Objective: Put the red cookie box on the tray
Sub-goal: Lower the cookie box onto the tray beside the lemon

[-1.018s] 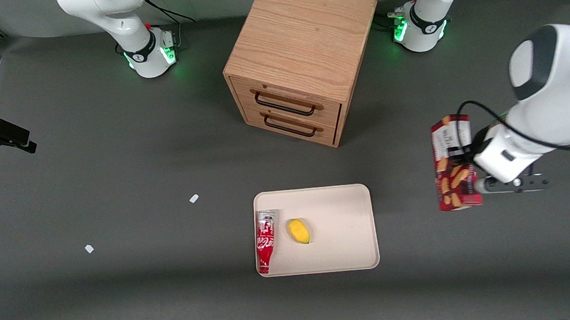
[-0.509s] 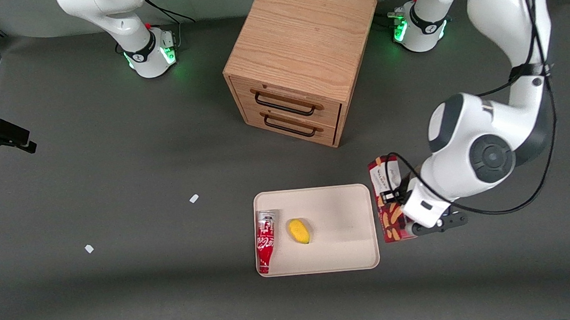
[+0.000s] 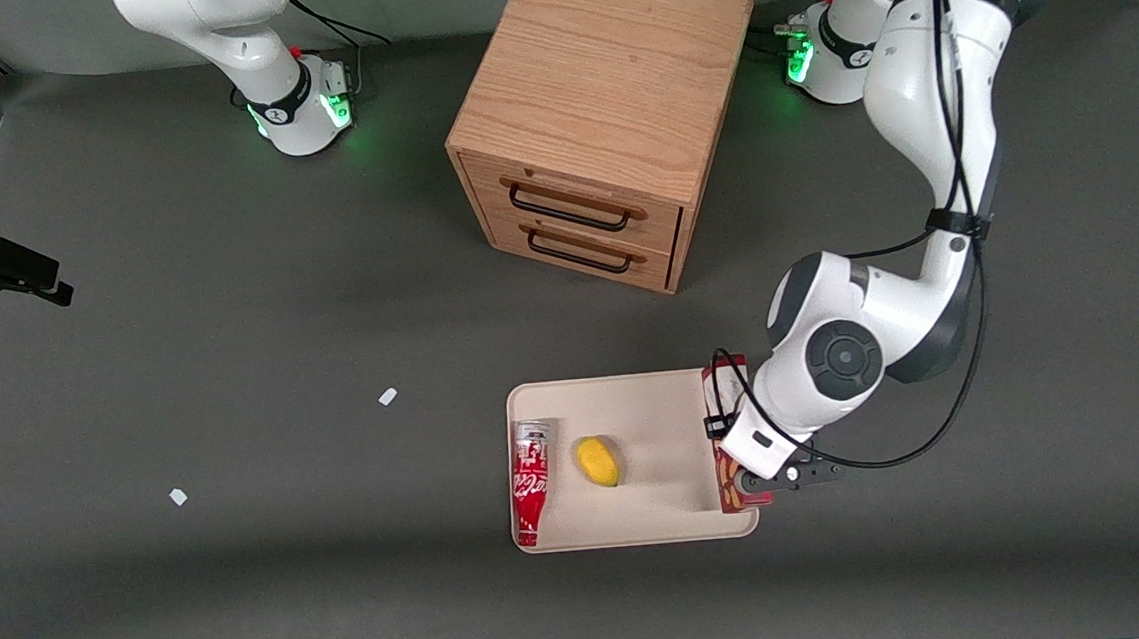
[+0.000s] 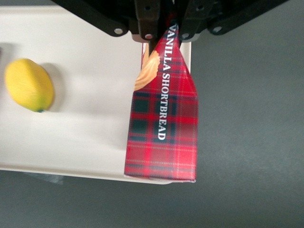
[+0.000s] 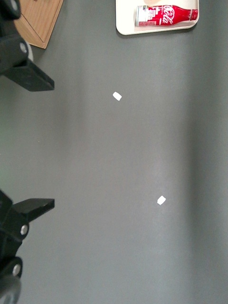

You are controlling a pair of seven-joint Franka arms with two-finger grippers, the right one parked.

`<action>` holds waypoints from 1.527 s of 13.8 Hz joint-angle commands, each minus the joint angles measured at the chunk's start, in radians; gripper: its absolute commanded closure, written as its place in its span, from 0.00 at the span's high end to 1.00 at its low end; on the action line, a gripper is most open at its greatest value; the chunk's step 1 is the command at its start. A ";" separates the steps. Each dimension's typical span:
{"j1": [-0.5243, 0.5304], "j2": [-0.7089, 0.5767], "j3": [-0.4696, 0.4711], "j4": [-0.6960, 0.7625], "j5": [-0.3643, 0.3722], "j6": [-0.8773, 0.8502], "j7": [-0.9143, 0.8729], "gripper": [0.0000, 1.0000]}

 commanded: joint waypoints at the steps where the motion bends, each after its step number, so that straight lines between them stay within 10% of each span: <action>1: -0.041 0.038 0.033 0.037 0.030 0.020 -0.024 0.00; 8: -0.052 0.063 0.052 0.034 0.053 0.028 -0.042 0.00; 9: -0.052 0.063 0.052 0.029 0.054 0.028 -0.055 0.25; 10: -0.054 0.062 0.053 0.026 0.063 0.032 -0.055 0.99; 21: -0.055 0.037 0.052 0.029 0.062 0.064 -0.104 1.00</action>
